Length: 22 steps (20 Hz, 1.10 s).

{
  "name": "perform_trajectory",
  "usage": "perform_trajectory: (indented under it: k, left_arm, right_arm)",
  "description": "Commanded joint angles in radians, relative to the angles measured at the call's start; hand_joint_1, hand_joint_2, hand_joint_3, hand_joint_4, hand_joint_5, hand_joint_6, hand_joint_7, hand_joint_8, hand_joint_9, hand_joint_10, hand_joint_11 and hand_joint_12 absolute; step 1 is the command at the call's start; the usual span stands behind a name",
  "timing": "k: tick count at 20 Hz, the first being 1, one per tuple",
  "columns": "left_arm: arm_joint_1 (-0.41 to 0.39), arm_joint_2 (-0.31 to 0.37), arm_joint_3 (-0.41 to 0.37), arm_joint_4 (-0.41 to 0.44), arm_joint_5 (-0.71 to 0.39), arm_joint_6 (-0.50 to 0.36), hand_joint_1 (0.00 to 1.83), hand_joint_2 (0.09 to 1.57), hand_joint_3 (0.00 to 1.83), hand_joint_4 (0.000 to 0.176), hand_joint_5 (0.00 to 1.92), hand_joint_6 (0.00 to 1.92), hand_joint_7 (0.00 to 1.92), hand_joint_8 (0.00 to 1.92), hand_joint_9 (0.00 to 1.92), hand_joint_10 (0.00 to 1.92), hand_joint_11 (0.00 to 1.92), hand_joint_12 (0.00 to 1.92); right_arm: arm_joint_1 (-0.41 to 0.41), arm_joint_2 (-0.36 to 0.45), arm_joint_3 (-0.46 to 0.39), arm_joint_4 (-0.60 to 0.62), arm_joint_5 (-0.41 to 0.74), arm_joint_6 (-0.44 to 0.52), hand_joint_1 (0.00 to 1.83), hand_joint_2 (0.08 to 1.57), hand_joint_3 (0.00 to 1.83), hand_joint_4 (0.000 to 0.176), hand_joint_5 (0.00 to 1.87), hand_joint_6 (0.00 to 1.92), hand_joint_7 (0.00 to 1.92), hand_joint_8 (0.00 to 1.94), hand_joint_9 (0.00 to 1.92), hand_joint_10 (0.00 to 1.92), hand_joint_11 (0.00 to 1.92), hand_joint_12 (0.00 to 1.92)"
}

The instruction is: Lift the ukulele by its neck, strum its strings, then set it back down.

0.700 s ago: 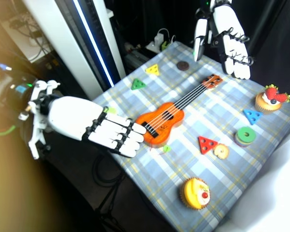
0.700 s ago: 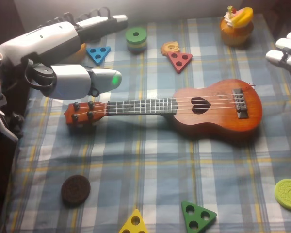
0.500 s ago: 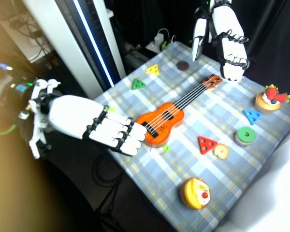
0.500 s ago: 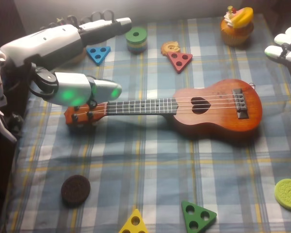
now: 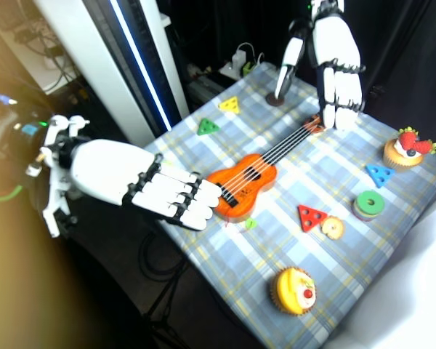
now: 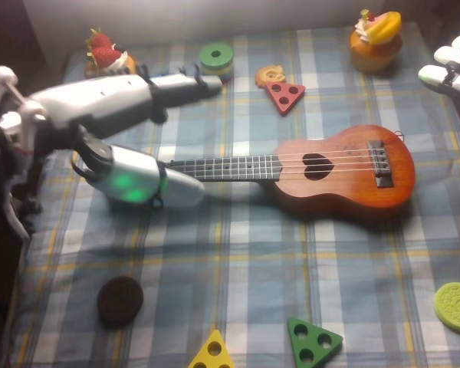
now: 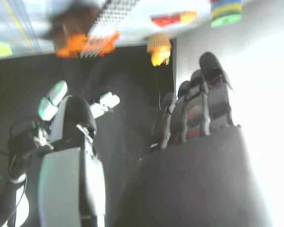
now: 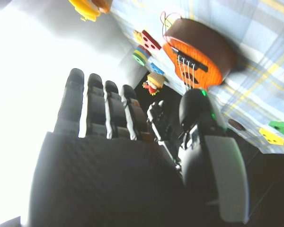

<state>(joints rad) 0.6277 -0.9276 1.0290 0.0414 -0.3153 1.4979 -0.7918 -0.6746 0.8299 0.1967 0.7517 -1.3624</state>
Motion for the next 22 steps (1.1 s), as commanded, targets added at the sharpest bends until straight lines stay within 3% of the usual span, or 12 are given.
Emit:
perform_trajectory:
  k: [1,4,6,9,10,11,13,14,16,17,20,22]
  left_arm:
    - [-0.003,-0.016,0.01,-0.033,-0.071,0.031,0.83,0.99,0.0,0.035,0.18,0.02,0.25,0.02,0.22,0.06,0.0,1.14]
    - [0.019,-0.067,0.037,-0.152,-0.006,0.183,0.83,0.99,0.0,0.04,0.25,0.02,0.33,0.02,0.26,0.09,0.0,0.95]
    - [0.036,-0.095,0.059,-0.186,0.016,0.211,0.77,1.05,0.0,0.047,0.24,0.0,0.33,0.01,0.24,0.09,0.0,0.65]
    - [0.047,-0.119,0.064,-0.326,0.023,0.389,0.87,1.07,0.0,0.005,0.37,0.05,0.45,0.06,0.35,0.23,0.0,1.25]
    - [0.054,-0.13,0.074,-0.355,0.024,0.406,0.9,1.13,0.02,0.0,0.42,0.19,0.49,0.18,0.28,0.64,0.0,1.53]
    - [0.058,-0.136,0.081,-0.365,0.024,0.406,0.96,1.15,0.01,0.0,0.39,0.44,0.45,0.43,0.22,0.9,0.0,1.63]
    - [0.063,-0.149,0.094,-0.379,0.026,0.406,1.07,1.31,0.01,0.0,0.5,1.43,0.57,1.51,0.3,1.59,0.06,1.91]
    - [0.064,-0.154,0.099,-0.382,0.027,0.407,1.08,1.34,0.0,0.0,0.56,1.5,0.59,1.69,0.34,1.82,0.12,1.92]
    - [0.065,-0.153,0.097,-0.384,0.025,0.407,1.08,1.26,0.0,0.0,0.73,1.4,0.73,1.87,0.78,1.92,0.71,1.92]
    - [0.065,-0.147,0.09,-0.384,0.015,0.407,1.14,1.2,0.0,0.0,0.6,1.82,0.72,1.91,0.87,1.92,0.88,1.92]
    - [0.06,-0.113,0.056,-0.384,-0.041,0.407,1.23,1.11,0.0,0.0,0.89,1.92,1.05,1.92,1.21,1.92,1.24,1.92]
    - [0.044,-0.086,0.031,-0.374,-0.086,0.407,1.26,1.13,0.0,0.0,0.9,1.92,1.1,1.92,1.26,1.92,1.37,1.92]
  right_arm:
    - [0.011,0.01,0.0,0.004,0.126,-0.002,0.34,1.33,0.0,0.0,0.0,0.0,0.0,0.0,0.0,0.0,0.0,0.0]
    - [0.011,0.01,0.0,0.004,0.128,-0.001,0.26,1.31,0.0,0.0,0.0,0.0,0.0,0.0,0.0,0.0,0.03,0.02]
    - [0.011,0.01,0.0,0.007,0.13,-0.001,0.33,1.31,0.01,0.0,0.0,0.0,0.0,0.0,0.0,0.0,0.0,0.4]
    - [0.011,0.01,0.0,0.007,0.131,-0.001,0.35,1.31,0.0,0.0,0.0,0.0,0.0,0.0,0.0,0.0,0.0,0.35]
    - [0.011,0.01,-0.001,0.008,0.133,-0.001,0.31,1.31,0.0,0.0,0.0,0.0,0.0,0.0,0.0,0.0,0.0,0.36]
    - [0.011,0.01,-0.001,0.008,0.134,-0.001,0.3,1.31,0.0,0.0,0.0,0.0,0.0,0.0,0.0,0.0,0.0,0.26]
    - [0.011,0.01,-0.001,0.009,0.137,-0.001,0.38,1.32,0.0,0.0,0.0,0.0,0.0,0.0,0.0,0.0,0.0,0.11]
    - [0.011,0.01,-0.001,0.01,0.137,-0.001,0.43,1.32,0.0,0.0,0.0,0.0,0.0,0.0,0.0,0.0,0.0,0.06]
    - [0.011,0.012,-0.002,0.01,0.141,-0.001,0.41,1.33,0.0,0.0,0.0,0.0,0.0,0.0,0.0,0.0,0.0,0.04]
    - [0.011,0.016,-0.005,0.01,0.148,-0.001,0.42,1.32,0.0,0.0,0.0,0.0,0.0,0.0,0.0,0.0,0.0,0.11]
    - [0.01,0.033,-0.018,0.009,0.188,0.004,0.45,1.32,0.0,0.031,0.0,0.0,0.0,0.0,0.0,0.0,0.0,0.0]
    - [-0.002,0.056,-0.038,0.002,0.238,0.013,0.46,1.35,0.01,0.0,0.0,0.0,0.0,0.0,0.0,0.0,0.0,0.0]
